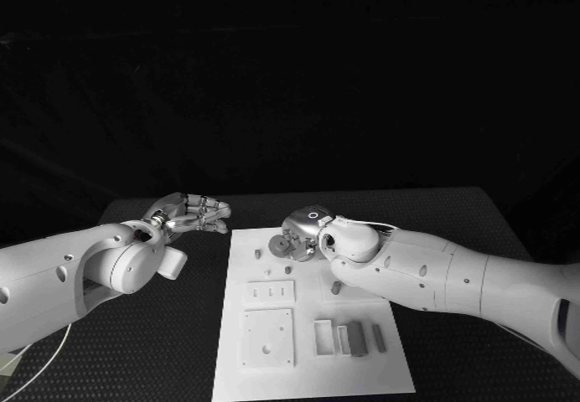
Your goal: Assemble the parts on the task board
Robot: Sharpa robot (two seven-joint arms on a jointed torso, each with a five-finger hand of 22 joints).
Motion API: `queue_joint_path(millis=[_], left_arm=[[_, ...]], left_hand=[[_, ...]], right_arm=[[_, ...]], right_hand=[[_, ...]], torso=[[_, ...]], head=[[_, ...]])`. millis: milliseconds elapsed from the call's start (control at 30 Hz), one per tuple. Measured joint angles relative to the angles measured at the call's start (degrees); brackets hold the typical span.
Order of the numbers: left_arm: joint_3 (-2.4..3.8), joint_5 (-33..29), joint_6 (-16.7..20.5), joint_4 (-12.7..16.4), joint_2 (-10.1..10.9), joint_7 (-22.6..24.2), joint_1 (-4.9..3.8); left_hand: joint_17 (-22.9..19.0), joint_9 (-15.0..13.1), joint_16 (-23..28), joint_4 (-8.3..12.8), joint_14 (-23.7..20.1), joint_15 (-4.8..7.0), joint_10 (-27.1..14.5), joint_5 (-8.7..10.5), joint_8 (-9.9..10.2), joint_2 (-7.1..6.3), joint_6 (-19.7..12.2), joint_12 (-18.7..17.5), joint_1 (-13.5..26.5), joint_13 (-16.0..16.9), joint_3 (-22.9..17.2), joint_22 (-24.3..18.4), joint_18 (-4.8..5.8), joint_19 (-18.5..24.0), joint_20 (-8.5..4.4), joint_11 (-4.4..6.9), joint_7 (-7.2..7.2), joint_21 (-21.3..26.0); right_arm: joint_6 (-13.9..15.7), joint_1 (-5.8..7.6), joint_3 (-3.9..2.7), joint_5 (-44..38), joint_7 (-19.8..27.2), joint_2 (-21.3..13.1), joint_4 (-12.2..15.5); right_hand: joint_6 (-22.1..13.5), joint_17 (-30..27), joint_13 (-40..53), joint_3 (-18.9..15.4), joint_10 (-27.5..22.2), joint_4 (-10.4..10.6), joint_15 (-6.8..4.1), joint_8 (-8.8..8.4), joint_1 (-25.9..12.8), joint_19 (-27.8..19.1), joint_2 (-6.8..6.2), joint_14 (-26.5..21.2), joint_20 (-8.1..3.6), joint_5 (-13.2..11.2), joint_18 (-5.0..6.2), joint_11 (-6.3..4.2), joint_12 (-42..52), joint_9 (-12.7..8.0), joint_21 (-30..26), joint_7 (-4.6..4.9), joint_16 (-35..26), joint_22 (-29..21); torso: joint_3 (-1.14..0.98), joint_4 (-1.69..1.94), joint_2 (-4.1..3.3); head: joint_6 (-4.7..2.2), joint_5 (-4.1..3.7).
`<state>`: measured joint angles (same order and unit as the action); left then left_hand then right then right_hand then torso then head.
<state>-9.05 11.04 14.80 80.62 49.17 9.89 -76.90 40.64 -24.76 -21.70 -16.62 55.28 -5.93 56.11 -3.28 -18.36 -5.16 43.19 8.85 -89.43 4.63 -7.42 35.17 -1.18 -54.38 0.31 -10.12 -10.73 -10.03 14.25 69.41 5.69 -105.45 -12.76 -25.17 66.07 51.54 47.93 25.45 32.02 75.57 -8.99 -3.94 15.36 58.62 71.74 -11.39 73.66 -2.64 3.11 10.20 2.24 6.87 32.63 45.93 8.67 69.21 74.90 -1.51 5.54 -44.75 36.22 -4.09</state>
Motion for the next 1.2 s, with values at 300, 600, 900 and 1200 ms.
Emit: queue_joint_path(millis=[300, 600, 900, 1200], left_arm=[[0.00, 0.0, 0.0, 0.0, 0.0, 0.0, 0.00], [0.00, 0.0, 0.0, 0.0, 0.0, 0.0, 0.00], [0.00, 0.0, 0.0, 0.0, 0.0, 0.0, 0.00], [-0.01, 0.0, 0.0, 0.0, 0.1, 0.0, 0.00]], left_hand=[[0.1, 0.0, 0.2, 0.0, 0.0, 0.00, 0.0, 0.00, 0.0, 0.00, 0.0, 0.0, 0.0, 0.0, 0.0, 0.0, 0.00, 0.0, 0.00, 0.00, 0.00, 0.0], [0.1, 0.0, 0.2, 0.0, 0.0, 0.00, 0.0, 0.00, 0.0, 0.00, 0.0, 0.0, 0.0, 0.0, 0.0, 0.0, 0.31, -0.2, -0.21, 0.00, 0.00, 0.0], [0.2, 0.0, 0.2, 0.0, 0.2, 0.21, 0.0, 0.00, 0.0, 0.00, 0.0, 0.0, 0.0, 0.0, 0.0, 0.0, 0.31, -0.2, -0.21, 0.00, 0.00, 0.0], [0.2, 0.0, 0.2, 0.0, 0.2, 0.21, 0.0, 0.00, 0.0, 0.00, 0.0, 0.0, 0.0, 0.0, 0.0, 0.0, 0.31, -0.2, -0.21, 0.00, 0.00, 0.0]], right_arm=[[-0.2, 0.00, 0.00, 0.0, 0.0, -0.1, 0.0], [-0.2, -0.02, 0.00, 0.1, -0.1, -0.4, 0.2], [-0.2, -0.03, 0.01, 0.1, -0.2, -0.5, 0.4], [-0.2, -0.08, 0.01, 0.1, -0.2, -0.8, 0.5]], right_hand=[[0.0, 0.0, 0.2, -0.1, 0.0, 0.1, 0.00, 0.00, 0.0, -0.1, 0.00, 0.0, 0.08, 0.0, 0.00, 0.00, 0.0, 0.0, 0.0, -0.02, 0.0, 0.0], [0.1, 0.0, 0.4, -0.2, 0.0, 0.1, 0.00, 0.00, 0.0, -0.1, 0.00, 0.0, 0.10, 0.0, 0.00, 0.00, 0.0, 0.0, 0.0, -0.10, 0.0, 0.0], [0.0, 0.0, 0.4, -0.1, 0.0, 0.1, 0.01, 0.00, 0.0, -0.1, 0.00, 0.0, 0.11, 0.0, 0.00, 0.00, 0.0, 0.0, 0.0, -0.19, 0.0, 0.0], [0.0, 0.0, 0.5, -0.1, 0.0, 0.1, 0.10, -0.01, 0.0, -0.1, 0.00, 0.1, 0.13, 0.0, 0.00, 0.00, 0.0, 0.0, 0.0, -0.20, 0.0, 0.0]], torso=[[-0.07, -0.03, 0.00], [-0.08, -0.04, 0.01], [-0.08, -0.03, 0.01], [-0.08, -0.05, 0.01]], head=[[0.08, 0.04], [0.14, -0.04], [0.18, -0.14], [0.18, -0.20]])
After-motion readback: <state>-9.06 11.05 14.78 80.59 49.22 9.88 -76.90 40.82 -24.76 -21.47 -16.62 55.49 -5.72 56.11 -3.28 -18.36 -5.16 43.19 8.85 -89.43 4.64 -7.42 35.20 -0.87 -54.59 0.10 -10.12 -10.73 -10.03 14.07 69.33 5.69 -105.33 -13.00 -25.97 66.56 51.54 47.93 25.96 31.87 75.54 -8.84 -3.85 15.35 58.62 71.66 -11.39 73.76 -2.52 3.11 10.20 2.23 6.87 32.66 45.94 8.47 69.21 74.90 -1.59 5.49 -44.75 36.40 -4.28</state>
